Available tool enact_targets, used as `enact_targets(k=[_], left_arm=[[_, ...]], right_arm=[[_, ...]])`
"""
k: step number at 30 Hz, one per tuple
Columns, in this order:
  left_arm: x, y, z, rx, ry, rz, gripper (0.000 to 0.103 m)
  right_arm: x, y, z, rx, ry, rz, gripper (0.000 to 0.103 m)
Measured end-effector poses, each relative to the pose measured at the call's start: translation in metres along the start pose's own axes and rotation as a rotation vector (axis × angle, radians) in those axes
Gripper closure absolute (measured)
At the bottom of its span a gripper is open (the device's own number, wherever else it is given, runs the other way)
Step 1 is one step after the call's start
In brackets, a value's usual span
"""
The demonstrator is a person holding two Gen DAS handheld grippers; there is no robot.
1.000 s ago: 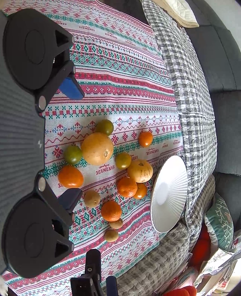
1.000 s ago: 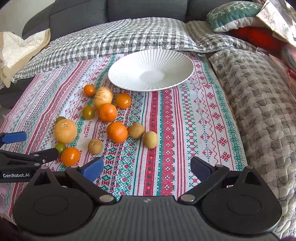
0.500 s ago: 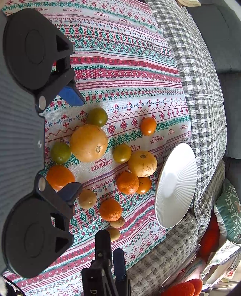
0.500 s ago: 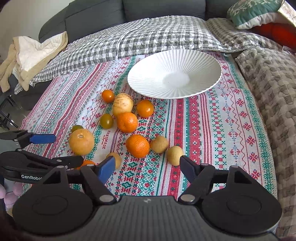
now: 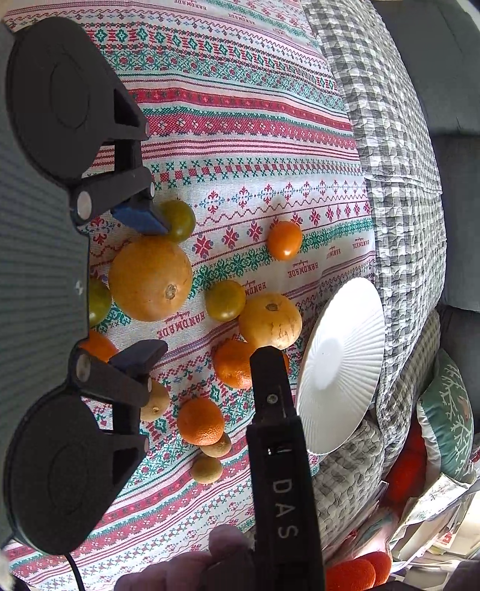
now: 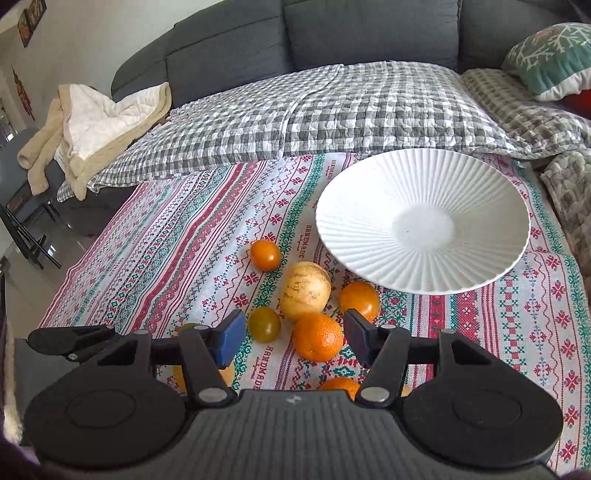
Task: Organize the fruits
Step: 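Grasp the large pale-orange grapefruit with the left tool while the right tool grasps the yellow speckled fruit, then carry the grapefruit with the left tool while the right tool carries the yellow fruit onto the white plate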
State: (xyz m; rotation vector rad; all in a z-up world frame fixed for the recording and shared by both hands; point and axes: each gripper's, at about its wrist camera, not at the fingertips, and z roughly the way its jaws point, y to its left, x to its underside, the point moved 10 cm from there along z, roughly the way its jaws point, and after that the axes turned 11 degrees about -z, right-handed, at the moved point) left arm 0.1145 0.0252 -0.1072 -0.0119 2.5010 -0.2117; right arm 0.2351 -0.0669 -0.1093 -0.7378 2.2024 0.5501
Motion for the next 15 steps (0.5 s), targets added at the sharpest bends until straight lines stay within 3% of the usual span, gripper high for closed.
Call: enact_targets(k=[9,15], left_arm=[[-0.001,0.005,0.008,-0.021,0.008,0.006,0.057],[-0.002,0.007,0.012,-0.029,0.009,-0.010,0.058]], right_arm=[[-0.009,-0.009,0.026,0.005,0.003,0.106,0.064],[-0.010,-0.014,0.039,0.041,0.005,0.158,0.066]])
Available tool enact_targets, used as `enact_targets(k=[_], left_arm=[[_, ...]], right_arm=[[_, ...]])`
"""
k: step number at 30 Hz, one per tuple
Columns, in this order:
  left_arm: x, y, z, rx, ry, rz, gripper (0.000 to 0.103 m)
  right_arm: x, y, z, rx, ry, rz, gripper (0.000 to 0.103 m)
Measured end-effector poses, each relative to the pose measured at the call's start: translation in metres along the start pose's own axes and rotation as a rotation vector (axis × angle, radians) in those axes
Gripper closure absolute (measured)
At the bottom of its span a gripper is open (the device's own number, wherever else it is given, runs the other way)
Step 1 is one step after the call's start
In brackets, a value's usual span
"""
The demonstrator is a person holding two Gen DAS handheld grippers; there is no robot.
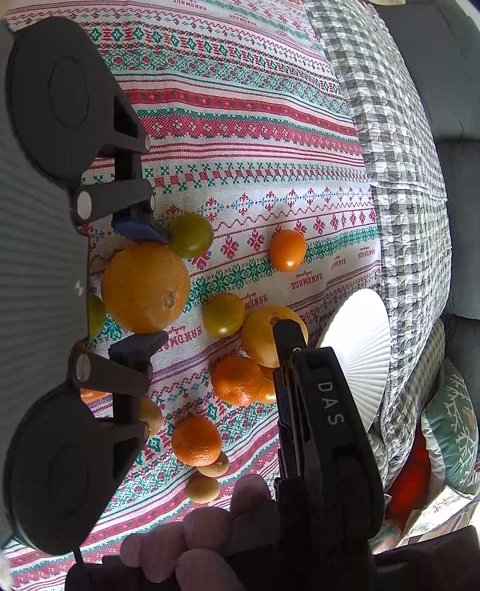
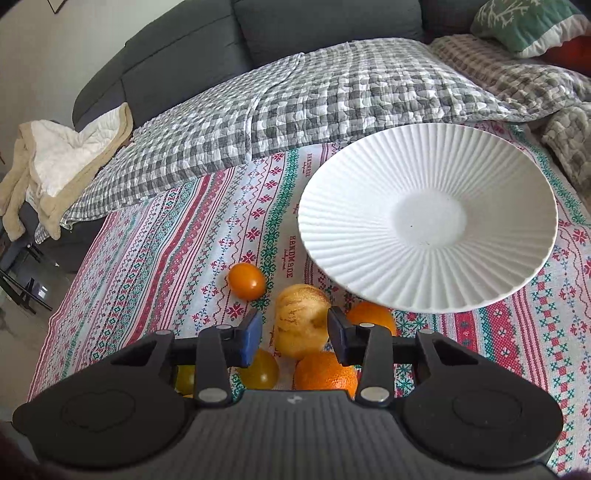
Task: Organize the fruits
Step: 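Carry the grapefruit with the left tool while the right tool carries the yellow fruit onto the white plate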
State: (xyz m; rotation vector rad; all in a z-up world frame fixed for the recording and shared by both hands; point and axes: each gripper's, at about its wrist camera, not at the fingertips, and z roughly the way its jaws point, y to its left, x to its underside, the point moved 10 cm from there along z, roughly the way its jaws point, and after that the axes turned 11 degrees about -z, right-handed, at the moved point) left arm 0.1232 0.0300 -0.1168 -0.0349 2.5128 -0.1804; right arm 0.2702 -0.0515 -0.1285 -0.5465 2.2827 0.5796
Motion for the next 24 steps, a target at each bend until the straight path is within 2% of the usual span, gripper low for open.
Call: enact_targets(k=[13,24], left_arm=[[-0.002,0.001,0.002,-0.006,-0.014,-0.003,0.059],[-0.005,0.003,-0.003,-0.006,-0.032,-0.021,0.060]], right_arm=[[0.003,-0.004,0.016,0.019,0.025,0.059,0.069],[0.006,-0.001,0.005,0.015,0.050,0.047,0.070]])
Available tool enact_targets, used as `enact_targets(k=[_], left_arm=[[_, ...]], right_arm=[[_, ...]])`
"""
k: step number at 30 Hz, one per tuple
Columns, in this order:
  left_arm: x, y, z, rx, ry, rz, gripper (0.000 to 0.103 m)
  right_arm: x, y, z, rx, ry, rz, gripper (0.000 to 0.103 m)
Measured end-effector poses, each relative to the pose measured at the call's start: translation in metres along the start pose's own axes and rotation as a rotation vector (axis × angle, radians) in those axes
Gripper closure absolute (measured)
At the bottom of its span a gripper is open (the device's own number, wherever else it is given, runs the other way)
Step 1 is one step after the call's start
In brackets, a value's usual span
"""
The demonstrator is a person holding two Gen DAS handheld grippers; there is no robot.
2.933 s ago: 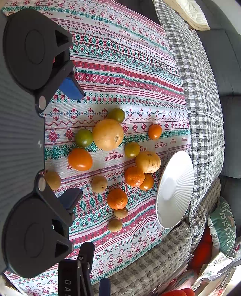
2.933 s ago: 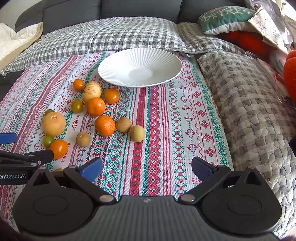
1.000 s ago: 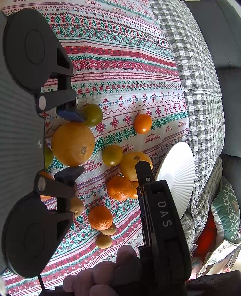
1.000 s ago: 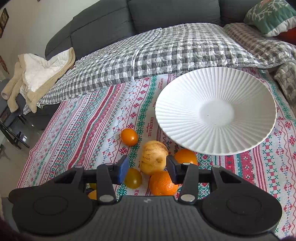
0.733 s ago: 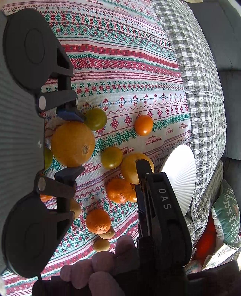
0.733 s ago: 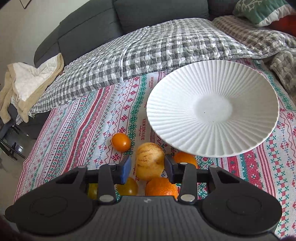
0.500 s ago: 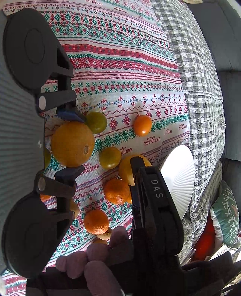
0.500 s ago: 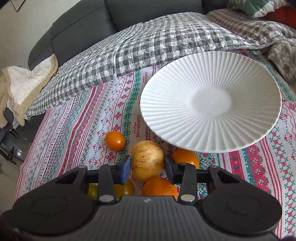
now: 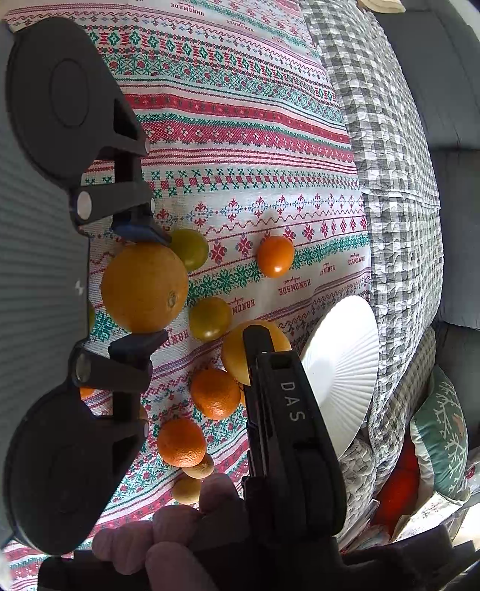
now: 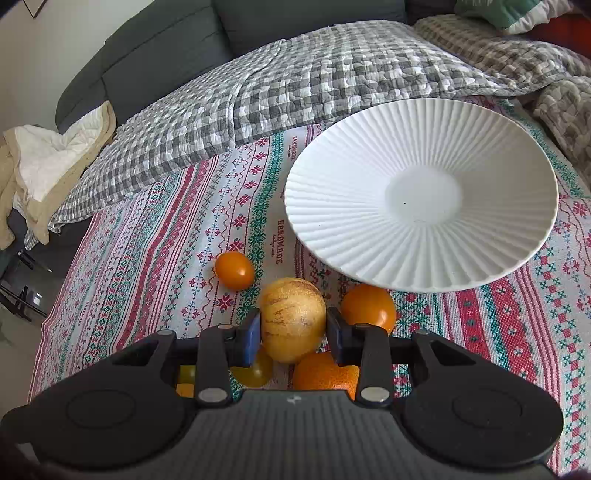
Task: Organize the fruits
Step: 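Carry the grapefruit with the left tool while the right tool carries the yellow fruit onto the white plate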
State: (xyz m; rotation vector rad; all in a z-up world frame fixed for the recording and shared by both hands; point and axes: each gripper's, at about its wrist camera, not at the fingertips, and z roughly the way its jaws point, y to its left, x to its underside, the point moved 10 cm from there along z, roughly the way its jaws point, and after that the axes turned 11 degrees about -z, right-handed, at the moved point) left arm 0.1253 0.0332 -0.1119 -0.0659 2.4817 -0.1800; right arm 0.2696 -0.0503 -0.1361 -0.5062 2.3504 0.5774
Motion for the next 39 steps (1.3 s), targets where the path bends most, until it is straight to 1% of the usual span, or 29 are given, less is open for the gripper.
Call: enact_targets(k=[5,9,17,22,32,35,39], left_arm=[[-0.004,-0.002,-0.004,0.012,-0.013,-0.014,0.060],[-0.007,-0.005,-0.007,0.024,-0.026,-0.023,0.060],[-0.017,-0.021,-0.013,0.049,-0.063,-0.033,0.060],[-0.025,-0.041,-0.015,0.071,-0.091,-0.031,0.060],[-0.040,-0.093,-0.010,0.109,-0.135,0.006,0.060],[-0.052,-0.110,-0.006,0.154,-0.151,0.020,0.060],[-0.069,-0.128,0.009,0.178,-0.199,0.089,0.060]], right_arm=[[0.003,0.000,-0.017,-0.020,0.004,0.002,0.070],[0.003,-0.007,-0.034,-0.031,-0.011,0.016,0.070],[0.004,-0.040,-0.065,-0.006,-0.049,0.059,0.070],[0.002,-0.063,-0.081,0.011,-0.083,0.097,0.070],[-0.005,-0.096,-0.101,0.036,-0.139,0.170,0.070],[-0.010,-0.103,-0.103,0.028,-0.160,0.199,0.070],[-0.017,-0.111,-0.098,0.014,-0.179,0.224,0.070]])
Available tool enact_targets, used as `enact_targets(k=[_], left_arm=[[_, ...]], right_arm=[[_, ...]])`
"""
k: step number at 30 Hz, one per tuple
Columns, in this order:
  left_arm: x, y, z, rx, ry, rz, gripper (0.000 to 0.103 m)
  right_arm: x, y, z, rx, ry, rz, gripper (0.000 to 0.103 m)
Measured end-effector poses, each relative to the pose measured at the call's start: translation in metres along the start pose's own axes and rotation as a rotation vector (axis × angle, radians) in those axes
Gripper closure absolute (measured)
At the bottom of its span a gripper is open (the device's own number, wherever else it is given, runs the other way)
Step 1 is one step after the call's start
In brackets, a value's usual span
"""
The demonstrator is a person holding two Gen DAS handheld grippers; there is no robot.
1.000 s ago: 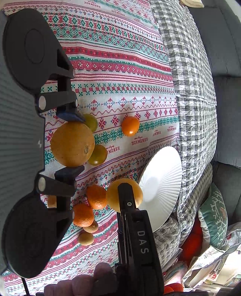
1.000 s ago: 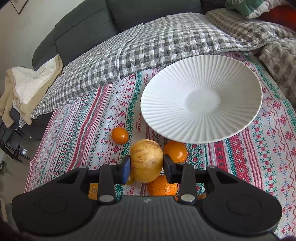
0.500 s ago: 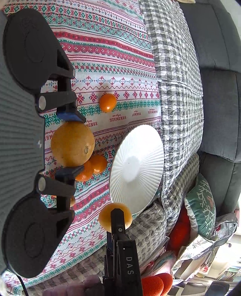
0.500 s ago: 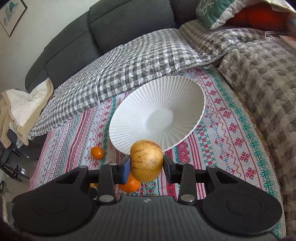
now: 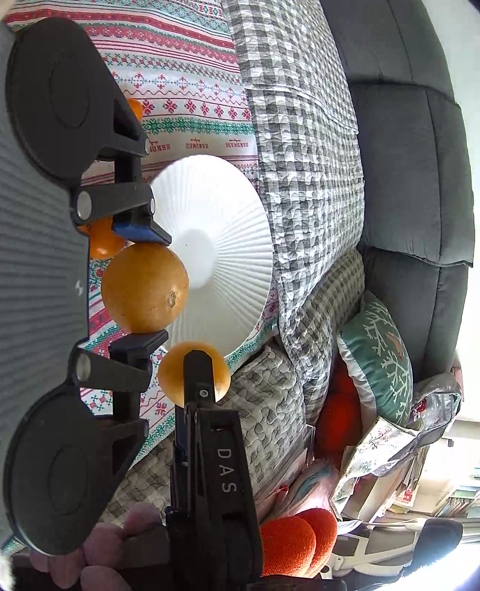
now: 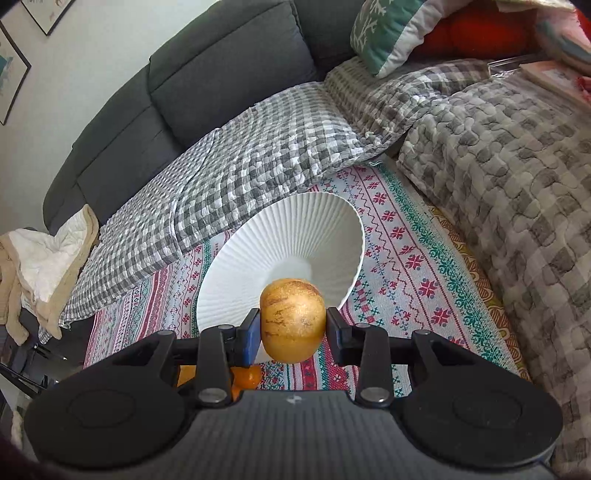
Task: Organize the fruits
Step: 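Carry the grapefruit with the left tool while the right tool carries the yellow fruit onto the white plate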
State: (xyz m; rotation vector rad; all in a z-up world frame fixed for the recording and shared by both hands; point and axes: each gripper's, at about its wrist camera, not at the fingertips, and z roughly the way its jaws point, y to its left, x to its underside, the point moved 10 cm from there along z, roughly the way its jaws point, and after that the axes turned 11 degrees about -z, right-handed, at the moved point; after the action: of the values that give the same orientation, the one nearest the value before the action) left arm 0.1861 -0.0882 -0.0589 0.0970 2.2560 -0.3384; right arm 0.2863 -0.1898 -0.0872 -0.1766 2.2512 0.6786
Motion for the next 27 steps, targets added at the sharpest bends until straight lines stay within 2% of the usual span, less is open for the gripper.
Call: enact_targets(k=[5,14,27], left_arm=[[-0.006,0.003,0.034,-0.012,-0.001,0.054,0.060],[-0.015,0.021,0.078,-0.035,0.009,0.051,0.060],[-0.016,0.032,0.100,-0.045,0.015,0.057,0.060]], right_arm=[[-0.008,-0.009,0.013,-0.014,-0.013,0.045,0.070],[-0.017,-0.018,0.047,-0.029,-0.001,0.070,0.070],[-0.017,-0.010,0.078,-0.014,0.026,0.028,0.070]])
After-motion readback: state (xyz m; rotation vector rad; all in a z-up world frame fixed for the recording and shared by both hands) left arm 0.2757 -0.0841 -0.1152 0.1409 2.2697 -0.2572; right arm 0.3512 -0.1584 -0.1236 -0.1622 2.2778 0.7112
